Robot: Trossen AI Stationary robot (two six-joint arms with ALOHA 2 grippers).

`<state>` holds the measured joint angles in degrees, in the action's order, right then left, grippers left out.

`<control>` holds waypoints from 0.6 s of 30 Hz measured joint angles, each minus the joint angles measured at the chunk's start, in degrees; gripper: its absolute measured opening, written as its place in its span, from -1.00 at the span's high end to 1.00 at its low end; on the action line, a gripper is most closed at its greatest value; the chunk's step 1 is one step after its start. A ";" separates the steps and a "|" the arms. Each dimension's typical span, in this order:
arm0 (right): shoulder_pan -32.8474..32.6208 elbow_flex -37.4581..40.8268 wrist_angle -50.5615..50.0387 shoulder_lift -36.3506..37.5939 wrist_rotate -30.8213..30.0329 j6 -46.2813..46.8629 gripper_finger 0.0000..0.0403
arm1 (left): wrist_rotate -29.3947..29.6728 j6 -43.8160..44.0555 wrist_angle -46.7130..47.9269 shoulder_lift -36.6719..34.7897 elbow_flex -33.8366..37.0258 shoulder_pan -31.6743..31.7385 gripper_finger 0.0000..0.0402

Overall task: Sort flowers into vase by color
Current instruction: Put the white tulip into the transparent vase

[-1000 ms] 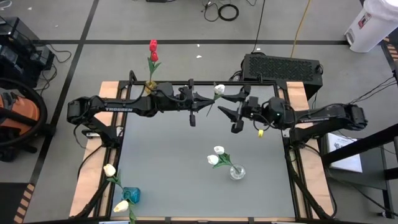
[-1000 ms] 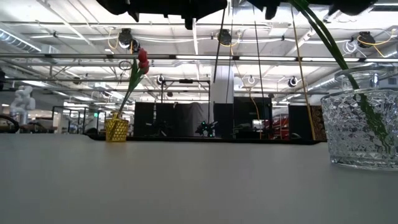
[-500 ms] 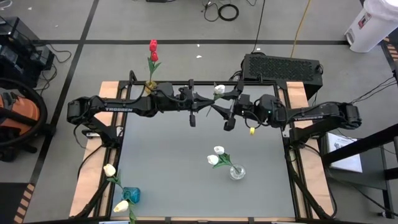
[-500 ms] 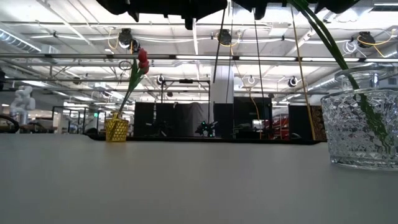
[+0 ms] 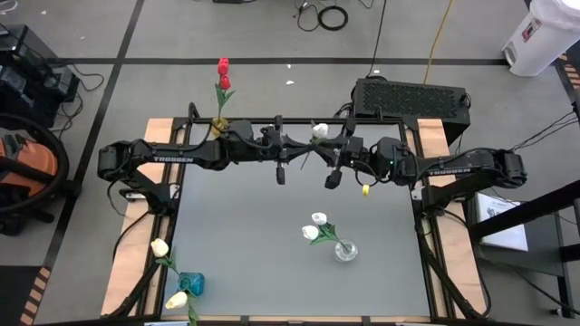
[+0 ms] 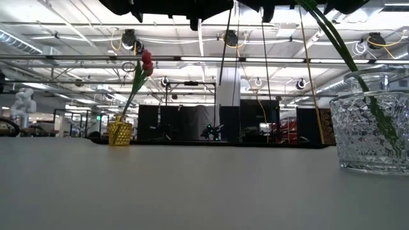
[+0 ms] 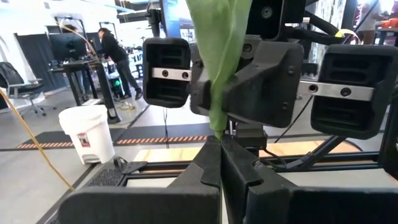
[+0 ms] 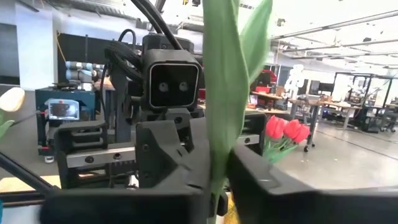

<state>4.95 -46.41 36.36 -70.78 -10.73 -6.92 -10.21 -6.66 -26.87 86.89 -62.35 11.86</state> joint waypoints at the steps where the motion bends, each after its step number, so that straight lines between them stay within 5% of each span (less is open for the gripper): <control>1: 0.00 0.00 0.02 0.00 0.01 -0.26 0.89 | 0.01 0.00 0.00 0.00 0.00 0.00 1.00; 18: -0.02 0.00 -2.47 0.07 -1.35 -2.35 0.99 | 0.15 0.17 0.48 0.03 0.04 0.00 0.83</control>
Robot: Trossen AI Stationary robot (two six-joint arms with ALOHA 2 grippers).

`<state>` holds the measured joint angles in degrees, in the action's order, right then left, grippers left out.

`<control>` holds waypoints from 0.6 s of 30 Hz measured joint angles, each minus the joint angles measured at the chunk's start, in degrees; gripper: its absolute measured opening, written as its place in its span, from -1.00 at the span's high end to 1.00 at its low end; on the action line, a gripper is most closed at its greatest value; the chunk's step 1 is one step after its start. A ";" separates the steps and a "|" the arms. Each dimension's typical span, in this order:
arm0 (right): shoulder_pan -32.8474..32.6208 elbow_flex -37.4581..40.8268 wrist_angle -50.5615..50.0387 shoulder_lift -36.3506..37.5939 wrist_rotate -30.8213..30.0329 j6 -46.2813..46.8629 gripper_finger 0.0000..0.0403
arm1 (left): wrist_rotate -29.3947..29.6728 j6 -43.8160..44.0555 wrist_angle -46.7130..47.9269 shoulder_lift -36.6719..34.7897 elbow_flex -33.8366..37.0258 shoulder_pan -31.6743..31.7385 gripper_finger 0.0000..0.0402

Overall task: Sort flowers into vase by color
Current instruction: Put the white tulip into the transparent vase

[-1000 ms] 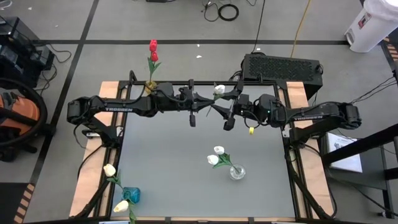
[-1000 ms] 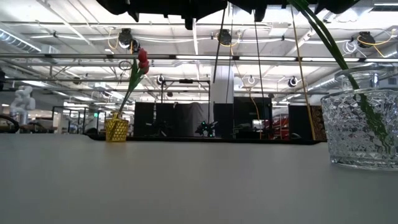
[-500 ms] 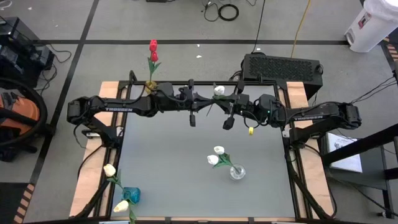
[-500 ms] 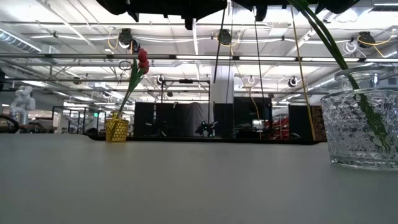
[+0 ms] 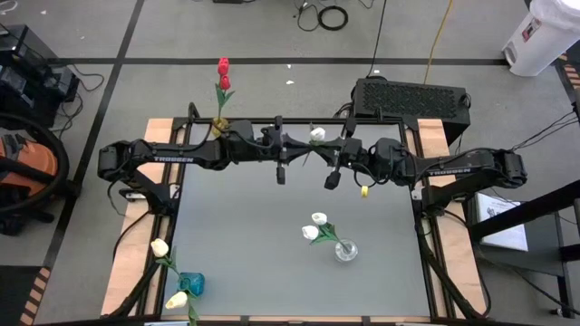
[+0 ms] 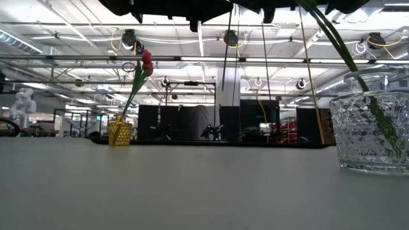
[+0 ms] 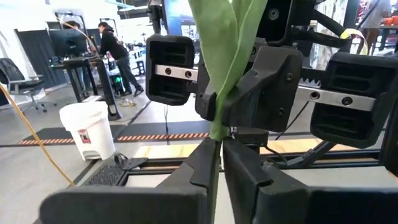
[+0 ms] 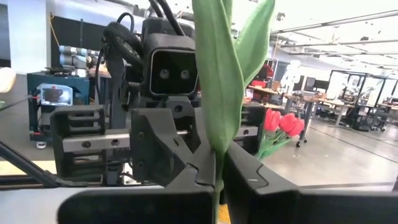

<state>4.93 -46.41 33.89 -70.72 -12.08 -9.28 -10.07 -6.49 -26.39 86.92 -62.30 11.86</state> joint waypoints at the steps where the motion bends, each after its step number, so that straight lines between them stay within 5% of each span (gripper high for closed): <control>1: 0.00 0.00 -0.02 0.00 0.00 -0.17 0.99 | -0.02 -0.01 -0.01 0.01 0.00 0.00 0.80; 10: -0.10 0.02 -3.98 2.64 -2.82 -2.31 1.00 | -0.07 0.07 0.55 0.00 0.00 0.00 0.48; 18: -0.66 0.04 -14.36 11.54 -4.82 -3.63 1.00 | 1.59 0.07 5.42 -1.18 -0.02 0.17 0.44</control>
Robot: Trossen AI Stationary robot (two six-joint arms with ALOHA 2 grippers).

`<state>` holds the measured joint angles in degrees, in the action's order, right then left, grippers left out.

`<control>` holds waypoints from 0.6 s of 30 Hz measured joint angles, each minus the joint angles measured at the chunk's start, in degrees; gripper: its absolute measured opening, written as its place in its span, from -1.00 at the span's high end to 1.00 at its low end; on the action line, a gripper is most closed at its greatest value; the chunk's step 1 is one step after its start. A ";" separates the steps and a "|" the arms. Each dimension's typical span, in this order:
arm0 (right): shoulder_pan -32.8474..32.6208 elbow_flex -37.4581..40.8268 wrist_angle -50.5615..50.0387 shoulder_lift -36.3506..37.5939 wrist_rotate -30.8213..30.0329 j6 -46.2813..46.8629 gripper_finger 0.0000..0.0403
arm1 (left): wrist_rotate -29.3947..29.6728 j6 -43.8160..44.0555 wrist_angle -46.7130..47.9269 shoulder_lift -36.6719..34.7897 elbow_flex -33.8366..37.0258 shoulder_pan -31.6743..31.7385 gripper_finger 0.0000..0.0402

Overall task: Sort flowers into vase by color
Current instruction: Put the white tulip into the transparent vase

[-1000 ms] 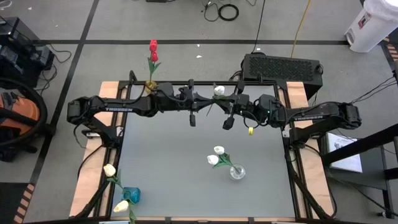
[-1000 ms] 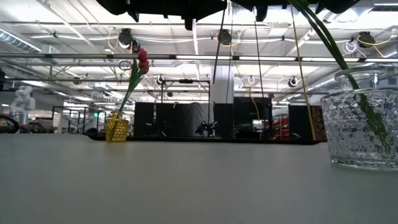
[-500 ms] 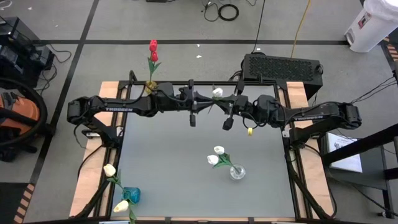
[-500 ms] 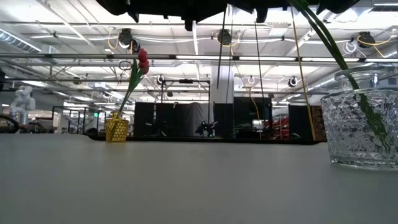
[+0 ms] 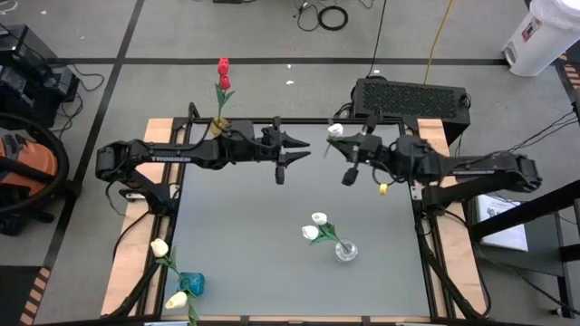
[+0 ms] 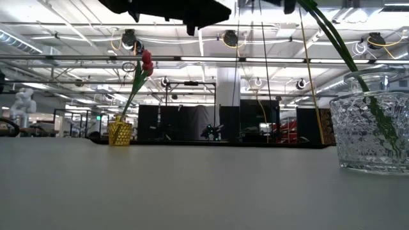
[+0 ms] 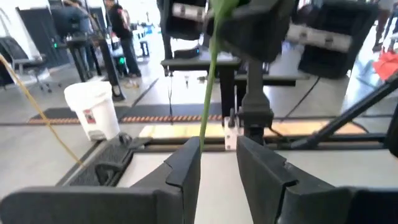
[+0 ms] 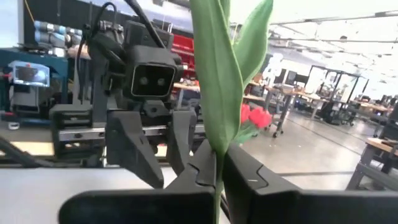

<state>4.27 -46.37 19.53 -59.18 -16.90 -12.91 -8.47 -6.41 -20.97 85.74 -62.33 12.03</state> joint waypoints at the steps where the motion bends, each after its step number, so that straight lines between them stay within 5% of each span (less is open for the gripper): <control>1: 0.00 0.00 -1.59 1.21 -0.01 0.08 1.00 | 0.06 0.00 0.91 -0.27 0.02 0.09 0.44; 18: -0.04 1.04 -34.15 26.67 0.29 6.41 1.00 | 6.10 -0.14 23.54 -11.94 -0.02 3.12 0.45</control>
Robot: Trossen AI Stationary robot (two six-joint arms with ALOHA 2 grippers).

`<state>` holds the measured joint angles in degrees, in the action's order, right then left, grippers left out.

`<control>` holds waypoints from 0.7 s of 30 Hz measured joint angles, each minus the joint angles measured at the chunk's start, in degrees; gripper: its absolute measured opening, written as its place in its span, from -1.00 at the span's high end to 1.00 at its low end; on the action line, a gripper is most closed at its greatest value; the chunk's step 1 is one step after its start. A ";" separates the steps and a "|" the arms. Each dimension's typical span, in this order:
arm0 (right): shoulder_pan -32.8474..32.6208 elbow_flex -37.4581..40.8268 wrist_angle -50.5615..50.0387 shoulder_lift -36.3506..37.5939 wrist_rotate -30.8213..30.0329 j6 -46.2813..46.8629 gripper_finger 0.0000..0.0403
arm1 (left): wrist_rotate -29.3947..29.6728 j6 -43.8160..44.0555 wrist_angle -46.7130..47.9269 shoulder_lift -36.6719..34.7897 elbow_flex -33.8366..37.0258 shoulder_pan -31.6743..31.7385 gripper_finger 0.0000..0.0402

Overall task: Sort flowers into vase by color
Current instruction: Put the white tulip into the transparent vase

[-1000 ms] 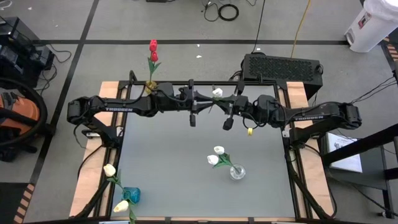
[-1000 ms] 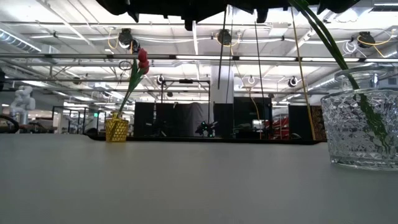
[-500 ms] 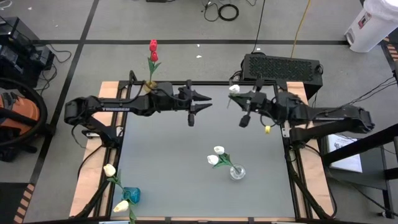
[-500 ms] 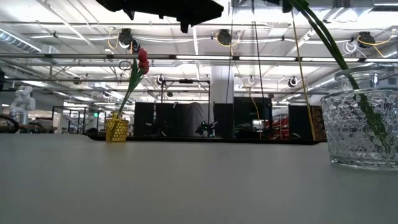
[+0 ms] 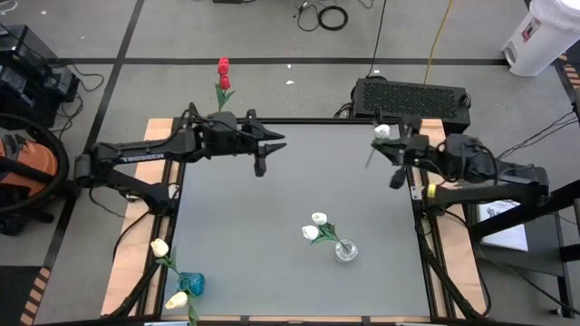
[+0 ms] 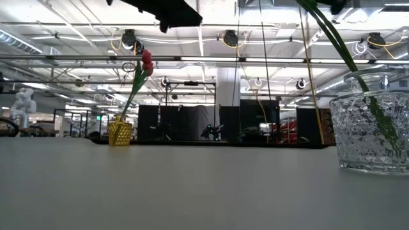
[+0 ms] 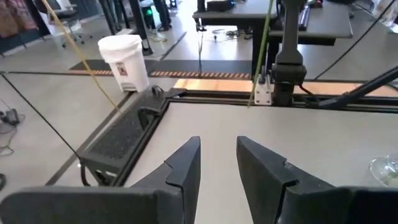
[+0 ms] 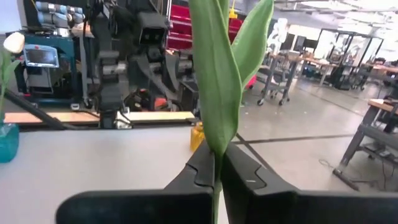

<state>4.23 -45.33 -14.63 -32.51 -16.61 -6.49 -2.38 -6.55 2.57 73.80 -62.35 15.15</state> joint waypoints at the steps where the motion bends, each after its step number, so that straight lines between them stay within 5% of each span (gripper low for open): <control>1: 0.00 0.74 -0.99 1.83 0.00 0.25 1.00 | 0.07 -0.19 0.56 -0.63 0.00 0.14 0.45; 12: 0.00 16.06 -2.45 22.75 0.60 5.37 1.00 | 0.11 0.25 8.72 -6.37 0.05 1.71 0.45; 21: -0.09 27.64 8.14 29.14 9.61 8.75 1.00 | 0.09 2.91 9.41 -13.64 7.11 1.71 0.45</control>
<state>4.13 -17.69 -6.49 -3.38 -7.00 2.26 -2.28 -3.64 11.98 60.16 -55.24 16.86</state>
